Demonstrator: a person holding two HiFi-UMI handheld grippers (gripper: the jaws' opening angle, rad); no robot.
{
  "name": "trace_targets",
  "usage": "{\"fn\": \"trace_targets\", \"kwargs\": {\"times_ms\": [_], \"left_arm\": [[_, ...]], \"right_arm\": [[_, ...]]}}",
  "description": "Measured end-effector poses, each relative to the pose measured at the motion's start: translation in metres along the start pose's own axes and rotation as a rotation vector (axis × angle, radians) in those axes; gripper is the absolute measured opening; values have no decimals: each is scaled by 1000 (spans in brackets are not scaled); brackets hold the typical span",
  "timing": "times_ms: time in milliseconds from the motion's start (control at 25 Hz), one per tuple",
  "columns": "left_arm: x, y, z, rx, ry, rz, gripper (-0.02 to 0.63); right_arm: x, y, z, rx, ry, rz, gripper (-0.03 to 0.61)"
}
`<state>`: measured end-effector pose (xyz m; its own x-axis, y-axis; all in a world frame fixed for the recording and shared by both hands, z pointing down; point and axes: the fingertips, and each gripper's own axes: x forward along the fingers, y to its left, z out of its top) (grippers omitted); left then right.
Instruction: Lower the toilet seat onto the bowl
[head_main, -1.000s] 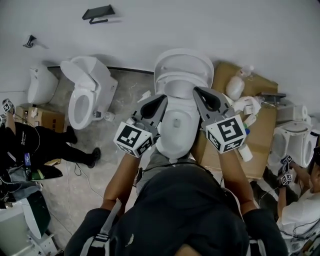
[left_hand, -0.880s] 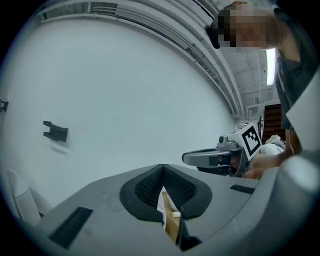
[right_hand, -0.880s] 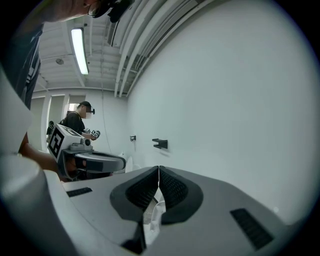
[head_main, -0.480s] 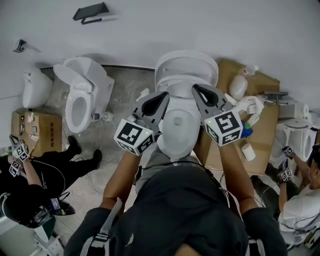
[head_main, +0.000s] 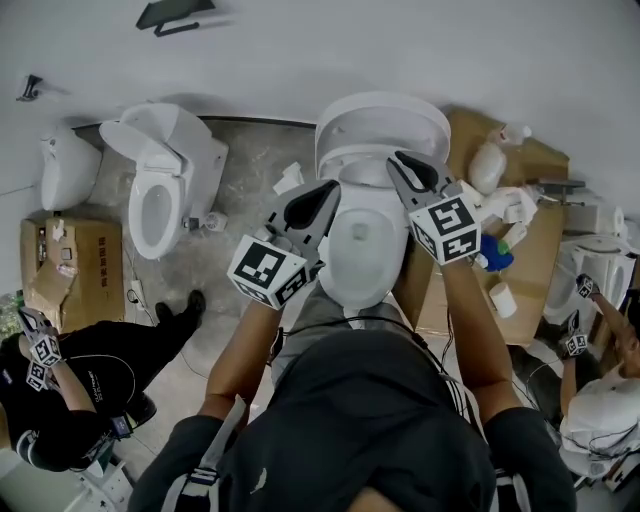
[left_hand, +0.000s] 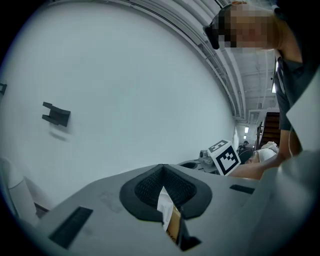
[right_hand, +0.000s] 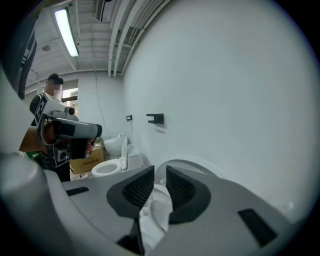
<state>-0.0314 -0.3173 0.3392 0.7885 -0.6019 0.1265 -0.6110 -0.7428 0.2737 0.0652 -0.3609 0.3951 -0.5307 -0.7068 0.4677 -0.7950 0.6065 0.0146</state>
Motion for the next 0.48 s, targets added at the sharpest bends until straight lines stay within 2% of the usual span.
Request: {"fn": "trace_targets", "kwargs": {"times_ms": [80,480], "left_arm": [[-1,4,-3,-7,5,0,5],[-7,25,-22,-53,30,3,5]], "right_arm": [[10,-2,-9,4,31,7,85],[63,-15,-57,-41,193,-10,173]]}}
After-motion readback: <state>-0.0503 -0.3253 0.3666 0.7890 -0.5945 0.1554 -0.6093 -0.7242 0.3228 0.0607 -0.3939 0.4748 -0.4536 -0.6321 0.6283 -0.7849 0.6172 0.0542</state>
